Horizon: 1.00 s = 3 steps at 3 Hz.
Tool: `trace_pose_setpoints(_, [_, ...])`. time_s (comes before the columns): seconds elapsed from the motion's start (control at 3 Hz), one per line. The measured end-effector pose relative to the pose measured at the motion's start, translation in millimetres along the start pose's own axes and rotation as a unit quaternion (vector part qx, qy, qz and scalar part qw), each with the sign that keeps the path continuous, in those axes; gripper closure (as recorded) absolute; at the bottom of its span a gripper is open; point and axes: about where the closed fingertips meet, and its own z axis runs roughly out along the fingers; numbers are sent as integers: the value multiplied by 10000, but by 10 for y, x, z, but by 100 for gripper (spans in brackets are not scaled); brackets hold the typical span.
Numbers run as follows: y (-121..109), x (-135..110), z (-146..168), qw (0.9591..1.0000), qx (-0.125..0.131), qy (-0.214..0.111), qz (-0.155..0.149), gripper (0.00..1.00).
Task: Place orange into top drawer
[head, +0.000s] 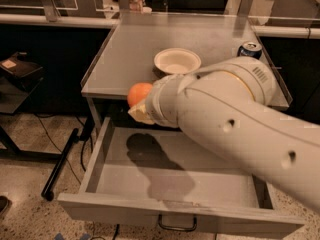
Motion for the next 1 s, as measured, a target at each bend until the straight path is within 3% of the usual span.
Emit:
trace_pose_setpoints(0.33, [-35, 311, -225, 9989, 277, 197, 325, 100])
trace_pose_setpoints(1.0, [17, 432, -229, 9980, 233, 251, 528, 100])
